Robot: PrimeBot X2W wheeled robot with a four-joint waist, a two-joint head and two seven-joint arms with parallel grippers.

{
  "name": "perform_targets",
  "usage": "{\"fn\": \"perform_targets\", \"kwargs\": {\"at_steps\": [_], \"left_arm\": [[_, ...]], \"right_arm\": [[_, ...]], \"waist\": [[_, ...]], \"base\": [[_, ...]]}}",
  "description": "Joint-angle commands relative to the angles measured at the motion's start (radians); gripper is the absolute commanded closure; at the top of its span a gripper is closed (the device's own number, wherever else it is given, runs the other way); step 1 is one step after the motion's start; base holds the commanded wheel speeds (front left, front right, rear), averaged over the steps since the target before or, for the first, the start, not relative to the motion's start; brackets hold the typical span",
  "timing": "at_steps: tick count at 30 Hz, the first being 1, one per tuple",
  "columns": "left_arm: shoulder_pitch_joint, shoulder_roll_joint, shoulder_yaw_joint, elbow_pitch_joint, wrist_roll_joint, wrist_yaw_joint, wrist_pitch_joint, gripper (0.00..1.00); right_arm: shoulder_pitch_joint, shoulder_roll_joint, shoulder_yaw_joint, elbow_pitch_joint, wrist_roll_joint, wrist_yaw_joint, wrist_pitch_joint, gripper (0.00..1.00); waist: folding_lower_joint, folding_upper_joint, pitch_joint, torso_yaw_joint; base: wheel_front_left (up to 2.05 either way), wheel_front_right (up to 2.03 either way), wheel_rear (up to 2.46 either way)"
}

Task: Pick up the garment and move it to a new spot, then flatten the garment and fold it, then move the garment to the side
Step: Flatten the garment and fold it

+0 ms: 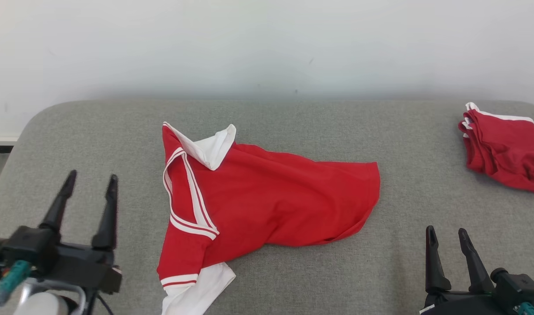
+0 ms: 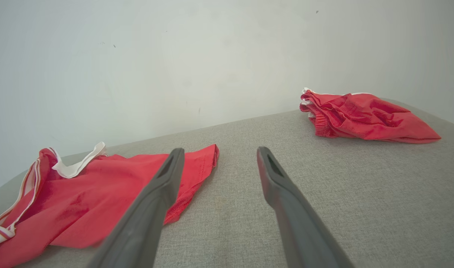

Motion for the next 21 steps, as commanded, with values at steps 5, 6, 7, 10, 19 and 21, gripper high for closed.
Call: {"fn": "perform_targets", "kwargs": {"at_steps": [5,6,7,10,19,21], "left_arm": [[0.003,-0.051,-0.068,0.006,0.032,-0.026,0.004,0.0],[-0.006,-0.061,-0.084,0.014,0.039,-0.029,0.005,0.0],[-0.015,-0.068,-0.102,0.027,0.043,-0.036,0.009,0.0],[-0.036,-0.092,-0.16,0.075,0.072,-0.047,0.019,0.0],[-0.067,-0.136,-0.268,0.283,0.118,-0.063,0.048,0.0],[-0.076,-0.141,-0.28,0.335,0.125,-0.063,0.05,0.0]], "right_arm": [[0.01,0.0,-0.002,-0.003,-0.004,-0.003,0.0,0.0],[0.009,0.0,0.001,-0.002,-0.005,-0.003,0.0,0.0],[0.007,0.0,0.003,-0.003,-0.006,-0.003,0.0,0.0],[0.0,0.0,0.011,-0.001,-0.008,-0.003,0.0,0.0],[0.001,0.0,0.006,-0.004,-0.01,-0.003,0.0,0.0],[-0.004,0.0,0.006,-0.003,-0.011,-0.003,0.0,0.0]], "waist": [[0.0002,0.0001,-0.001,0.01],[0.0002,0.0001,0.0,0.008],[0.0002,0.0001,0.003,0.005],[0.0002,0.0001,0.011,-0.01],[0.0002,0.0001,0.037,-0.059],[0.0002,0.0001,0.041,-0.066]], "base": [[0.0,0.0,0.0],[0.0,0.0,0.0],[0.0,0.0,0.0],[0.0,0.0,0.0],[0.0,0.0,0.0],[0.0,0.0,0.0]]}}
